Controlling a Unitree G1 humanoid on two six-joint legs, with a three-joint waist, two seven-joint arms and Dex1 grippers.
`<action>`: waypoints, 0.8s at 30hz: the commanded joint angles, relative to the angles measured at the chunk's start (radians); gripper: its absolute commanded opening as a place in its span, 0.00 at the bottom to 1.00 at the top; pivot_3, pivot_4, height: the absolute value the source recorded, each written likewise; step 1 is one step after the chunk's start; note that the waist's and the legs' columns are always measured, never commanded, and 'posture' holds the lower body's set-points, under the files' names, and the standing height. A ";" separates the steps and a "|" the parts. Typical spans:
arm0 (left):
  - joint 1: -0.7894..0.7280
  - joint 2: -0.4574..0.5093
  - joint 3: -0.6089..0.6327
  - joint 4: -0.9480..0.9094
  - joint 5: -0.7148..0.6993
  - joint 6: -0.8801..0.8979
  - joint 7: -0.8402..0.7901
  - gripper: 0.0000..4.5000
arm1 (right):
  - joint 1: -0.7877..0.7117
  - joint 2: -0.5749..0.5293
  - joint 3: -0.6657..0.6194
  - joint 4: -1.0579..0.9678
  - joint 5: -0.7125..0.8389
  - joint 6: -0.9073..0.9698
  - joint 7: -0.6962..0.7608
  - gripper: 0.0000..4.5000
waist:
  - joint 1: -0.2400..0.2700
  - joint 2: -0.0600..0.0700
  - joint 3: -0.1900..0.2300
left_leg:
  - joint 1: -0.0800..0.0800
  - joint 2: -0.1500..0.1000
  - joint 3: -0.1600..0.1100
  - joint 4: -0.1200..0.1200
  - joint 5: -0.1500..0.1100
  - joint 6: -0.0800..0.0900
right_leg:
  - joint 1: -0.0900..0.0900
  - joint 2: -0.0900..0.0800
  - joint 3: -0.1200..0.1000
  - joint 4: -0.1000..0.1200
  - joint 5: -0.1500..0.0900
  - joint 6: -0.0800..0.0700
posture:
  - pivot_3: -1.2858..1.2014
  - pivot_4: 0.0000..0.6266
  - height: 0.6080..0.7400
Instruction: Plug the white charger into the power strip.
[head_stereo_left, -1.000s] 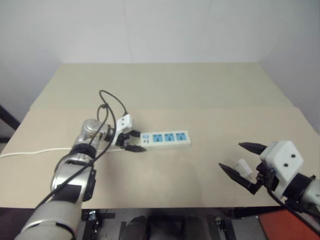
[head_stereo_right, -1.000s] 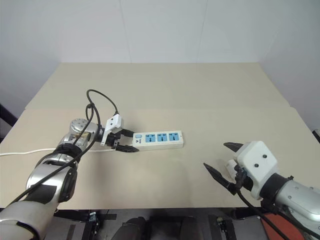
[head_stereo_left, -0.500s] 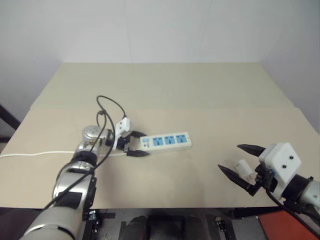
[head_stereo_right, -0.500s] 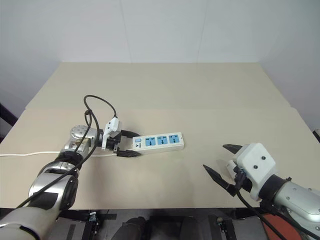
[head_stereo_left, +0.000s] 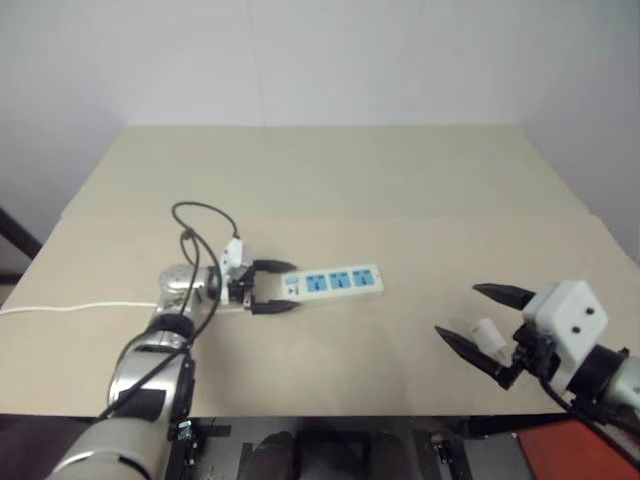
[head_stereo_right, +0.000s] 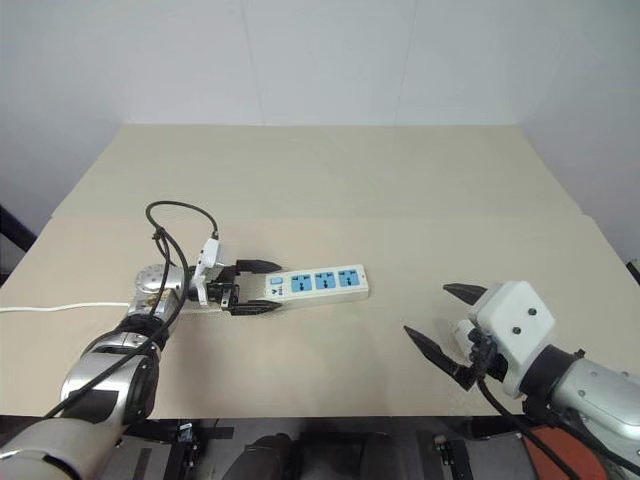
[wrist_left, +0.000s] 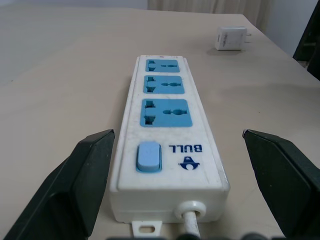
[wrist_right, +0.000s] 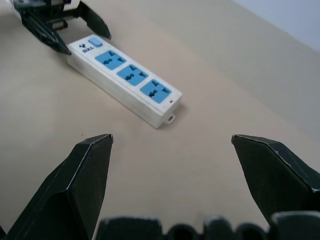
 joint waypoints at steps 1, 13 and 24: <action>0.005 -0.027 0.034 0.022 -0.012 -0.032 -0.001 1.00 | -0.021 -0.017 -0.044 0.003 0.035 0.005 0.012 1.00 | 0.001 0.000 0.000 | 0.000 0.000 0.000 0.000 0.000 0.000 | 0.000 0.000 0.000 0.000 0.000 0.000 | 0.52 0.24 1.00; 0.001 -0.048 0.044 0.052 0.041 -0.045 0.039 1.00 | -0.038 -0.030 -0.057 -0.007 0.082 0.033 -0.007 1.00 | 0.010 0.000 0.000 | 0.000 0.000 0.000 0.000 0.000 0.000 | 0.000 0.000 0.000 0.000 0.000 0.000 | 0.52 0.24 1.00; -0.017 -0.058 0.045 0.063 0.081 -0.059 0.098 0.72 | -0.022 -0.020 -0.054 -0.025 0.088 0.036 -0.040 1.00 | 0.017 0.001 0.000 | 0.001 0.000 0.000 0.000 0.000 0.000 | 0.001 0.000 0.000 0.000 0.000 0.000 | 0.52 0.24 1.00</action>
